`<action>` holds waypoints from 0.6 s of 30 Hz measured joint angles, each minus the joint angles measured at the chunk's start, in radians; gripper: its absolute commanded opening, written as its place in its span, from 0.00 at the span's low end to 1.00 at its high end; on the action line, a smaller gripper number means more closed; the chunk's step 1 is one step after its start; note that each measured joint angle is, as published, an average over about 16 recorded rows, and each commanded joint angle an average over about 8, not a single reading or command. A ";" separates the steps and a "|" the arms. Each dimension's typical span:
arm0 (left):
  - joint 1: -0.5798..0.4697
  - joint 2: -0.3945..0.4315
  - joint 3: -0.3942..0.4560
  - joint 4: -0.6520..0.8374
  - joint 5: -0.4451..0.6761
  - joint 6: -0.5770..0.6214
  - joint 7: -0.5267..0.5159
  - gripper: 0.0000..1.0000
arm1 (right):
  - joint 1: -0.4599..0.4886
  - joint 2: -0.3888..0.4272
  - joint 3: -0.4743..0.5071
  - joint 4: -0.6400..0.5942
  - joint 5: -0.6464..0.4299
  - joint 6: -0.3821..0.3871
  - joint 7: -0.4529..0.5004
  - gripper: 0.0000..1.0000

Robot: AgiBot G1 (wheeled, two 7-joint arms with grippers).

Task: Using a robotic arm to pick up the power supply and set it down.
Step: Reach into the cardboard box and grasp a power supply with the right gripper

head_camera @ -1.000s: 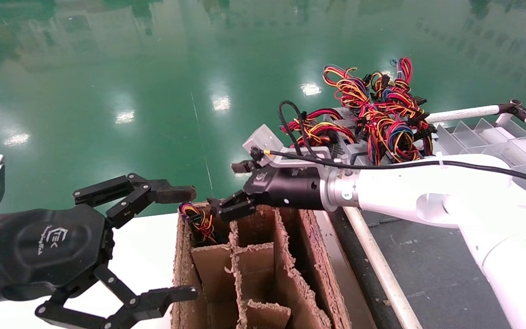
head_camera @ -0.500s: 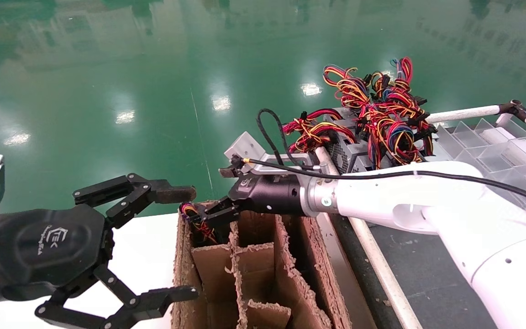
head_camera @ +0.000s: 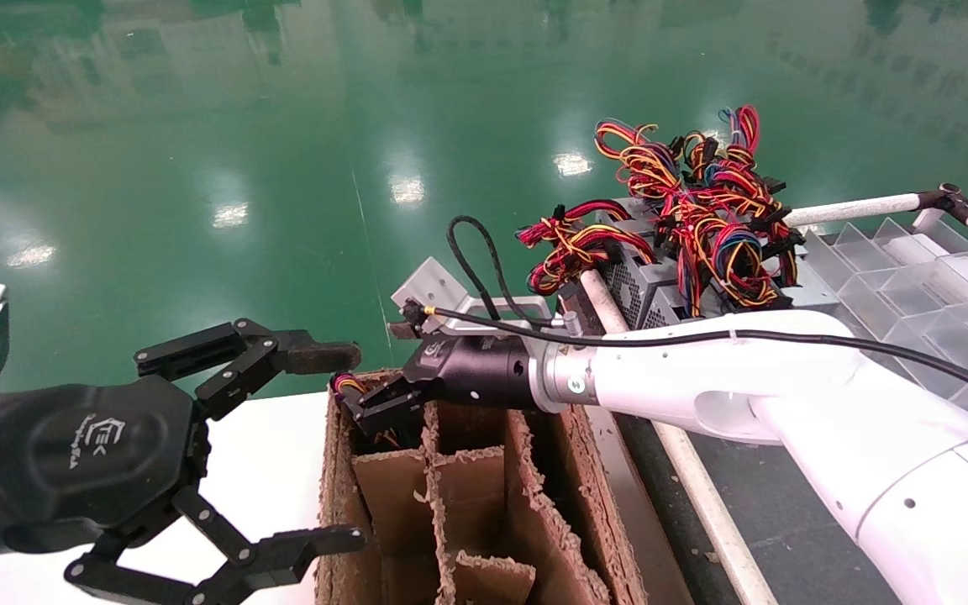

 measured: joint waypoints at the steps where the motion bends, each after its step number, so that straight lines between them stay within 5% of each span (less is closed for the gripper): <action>1: 0.000 0.000 0.000 0.000 0.000 0.000 0.000 1.00 | 0.001 0.000 -0.009 0.000 0.007 0.004 -0.001 0.00; 18: 0.000 0.000 0.001 0.000 -0.001 0.000 0.000 1.00 | 0.023 -0.001 -0.141 0.022 0.116 0.068 -0.020 0.00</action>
